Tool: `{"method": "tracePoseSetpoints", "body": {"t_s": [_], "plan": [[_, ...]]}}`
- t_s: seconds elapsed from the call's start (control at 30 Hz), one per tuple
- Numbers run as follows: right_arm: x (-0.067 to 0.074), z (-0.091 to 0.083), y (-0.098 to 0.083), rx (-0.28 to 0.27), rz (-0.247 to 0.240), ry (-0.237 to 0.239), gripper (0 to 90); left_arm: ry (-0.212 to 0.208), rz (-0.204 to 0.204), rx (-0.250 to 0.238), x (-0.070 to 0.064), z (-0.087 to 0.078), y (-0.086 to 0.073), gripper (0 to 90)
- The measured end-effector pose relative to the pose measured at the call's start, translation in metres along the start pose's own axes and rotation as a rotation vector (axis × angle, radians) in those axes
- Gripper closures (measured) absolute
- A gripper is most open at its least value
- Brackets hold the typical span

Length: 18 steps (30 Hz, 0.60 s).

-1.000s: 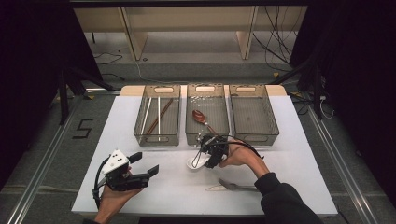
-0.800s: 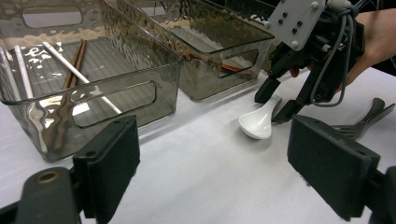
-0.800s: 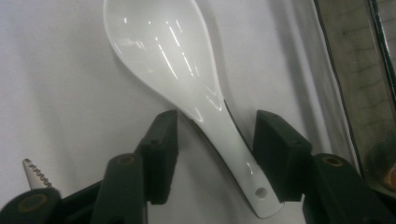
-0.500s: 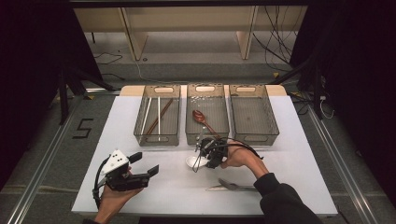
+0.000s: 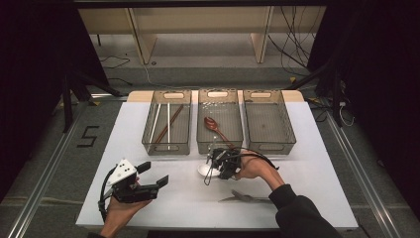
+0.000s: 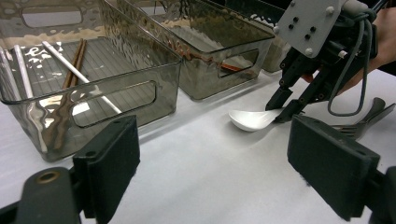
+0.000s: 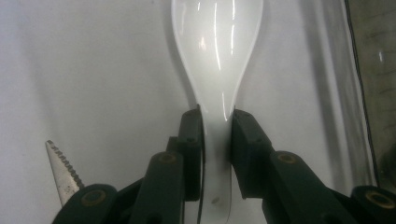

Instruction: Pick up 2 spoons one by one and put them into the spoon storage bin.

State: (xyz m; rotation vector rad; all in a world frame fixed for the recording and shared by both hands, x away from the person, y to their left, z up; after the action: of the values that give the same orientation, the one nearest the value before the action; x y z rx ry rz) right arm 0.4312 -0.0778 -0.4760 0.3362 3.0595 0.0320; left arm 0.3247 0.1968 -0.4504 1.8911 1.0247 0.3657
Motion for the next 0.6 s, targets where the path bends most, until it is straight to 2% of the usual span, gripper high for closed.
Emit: {"method": "tracePoseSetpoints", "body": {"t_s": [0.43, 0.6], "plan": [[-0.0030, -0.0017, -0.0014, -0.004, 0.031, 0.038, 75.7, 0.000, -0.001, -0.001, 0.0001, -0.0001, 0.0000, 16.6], [-0.0043, -0.0025, -0.0016, -0.007, 0.046, 0.033, 75.8, -0.001, -0.001, -0.001, 0.0001, -0.0001, 0.0000, 16.6]]}}
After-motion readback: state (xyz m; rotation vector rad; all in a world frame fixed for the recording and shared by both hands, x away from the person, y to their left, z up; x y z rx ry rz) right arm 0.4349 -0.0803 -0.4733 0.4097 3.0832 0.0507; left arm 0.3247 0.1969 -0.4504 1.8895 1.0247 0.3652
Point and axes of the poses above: each handheld gripper's, and its own axes: z roughly forward along the jaws, y roughly out of its top, x roughly to its left, the point moved 2 cm from there along z, roughly forward along the jaws, and after that the axes turned 10 degrees about x, right-handed, at the moved point
